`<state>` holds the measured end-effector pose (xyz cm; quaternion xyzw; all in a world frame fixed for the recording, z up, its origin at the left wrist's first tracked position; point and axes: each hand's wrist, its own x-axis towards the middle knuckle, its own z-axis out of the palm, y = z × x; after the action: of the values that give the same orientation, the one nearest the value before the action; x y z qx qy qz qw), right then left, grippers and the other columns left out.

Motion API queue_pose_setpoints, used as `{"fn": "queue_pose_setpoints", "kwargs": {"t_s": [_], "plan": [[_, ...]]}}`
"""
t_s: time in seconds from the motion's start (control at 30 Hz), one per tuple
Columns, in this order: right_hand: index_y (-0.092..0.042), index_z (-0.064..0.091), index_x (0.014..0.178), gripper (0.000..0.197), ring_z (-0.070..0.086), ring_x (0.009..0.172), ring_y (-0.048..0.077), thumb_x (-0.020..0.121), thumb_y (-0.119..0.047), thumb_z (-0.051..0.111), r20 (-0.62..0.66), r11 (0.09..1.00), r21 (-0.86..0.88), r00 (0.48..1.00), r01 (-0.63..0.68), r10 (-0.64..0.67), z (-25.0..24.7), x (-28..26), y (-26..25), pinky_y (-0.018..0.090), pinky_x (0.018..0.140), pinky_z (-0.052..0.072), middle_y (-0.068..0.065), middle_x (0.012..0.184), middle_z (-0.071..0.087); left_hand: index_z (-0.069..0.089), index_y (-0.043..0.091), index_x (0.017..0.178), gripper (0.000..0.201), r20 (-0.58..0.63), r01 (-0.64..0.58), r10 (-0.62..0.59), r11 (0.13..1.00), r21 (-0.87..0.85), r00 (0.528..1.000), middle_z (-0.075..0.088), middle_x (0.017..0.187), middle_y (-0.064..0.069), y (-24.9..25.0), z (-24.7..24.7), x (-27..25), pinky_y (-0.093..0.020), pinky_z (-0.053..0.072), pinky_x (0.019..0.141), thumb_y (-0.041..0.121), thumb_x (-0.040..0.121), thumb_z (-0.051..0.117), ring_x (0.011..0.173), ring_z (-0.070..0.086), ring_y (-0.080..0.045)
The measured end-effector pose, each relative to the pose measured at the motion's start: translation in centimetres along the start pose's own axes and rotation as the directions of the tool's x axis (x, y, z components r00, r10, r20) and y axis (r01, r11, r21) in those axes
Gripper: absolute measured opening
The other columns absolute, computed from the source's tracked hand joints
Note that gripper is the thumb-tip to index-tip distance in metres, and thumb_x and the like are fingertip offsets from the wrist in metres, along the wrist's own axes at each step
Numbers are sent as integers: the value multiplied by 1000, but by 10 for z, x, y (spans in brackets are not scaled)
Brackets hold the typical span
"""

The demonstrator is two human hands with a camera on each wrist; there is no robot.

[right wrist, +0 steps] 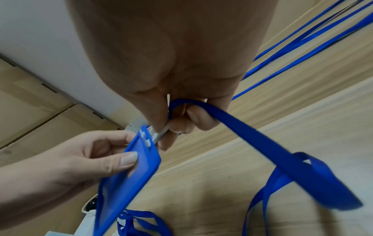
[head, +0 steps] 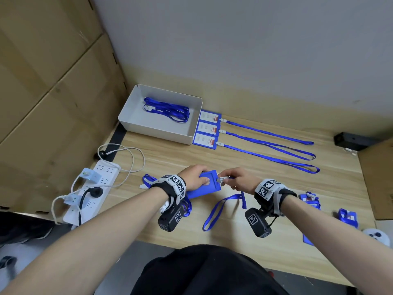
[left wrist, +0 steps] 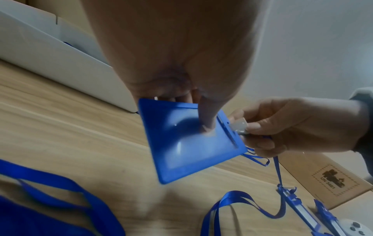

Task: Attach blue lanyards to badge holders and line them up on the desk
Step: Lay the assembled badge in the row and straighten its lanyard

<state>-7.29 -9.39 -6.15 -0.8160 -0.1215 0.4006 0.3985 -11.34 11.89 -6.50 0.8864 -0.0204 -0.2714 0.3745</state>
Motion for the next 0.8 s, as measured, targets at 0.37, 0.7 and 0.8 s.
{"fn": "queue_pose_setpoints", "kwargs": {"t_s": [0.37,0.7,0.8], "plan": [[-9,64,105,21,57,63,16,86,1,65,16,999,-26,1000,20,-20,18,17,-10,23,61,48,3,71,61,72,34,100,17,-130,59,-38,985,163,991,70,91,5,-7,-17,-2,-31,51,73,34,84,67,87,63,-23],[-14,64,77,23,54,51,8,96,-3,56,-147,995,90,989,35,-22,16,28,-7,22,56,46,5,67,64,67,33,91,7,-113,95,-76,981,168,991,66,88,6,-4,-22,19,-30,44,68,36,84,68,85,61,-22],[-11,64,77,22,52,54,4,95,-1,55,-192,994,106,981,40,-19,11,32,-1,20,60,44,0,67,63,68,25,79,15,-93,116,-108,990,79,990,69,84,5,-8,-24,34,-36,52,73,39,78,73,85,64,-22]]}}
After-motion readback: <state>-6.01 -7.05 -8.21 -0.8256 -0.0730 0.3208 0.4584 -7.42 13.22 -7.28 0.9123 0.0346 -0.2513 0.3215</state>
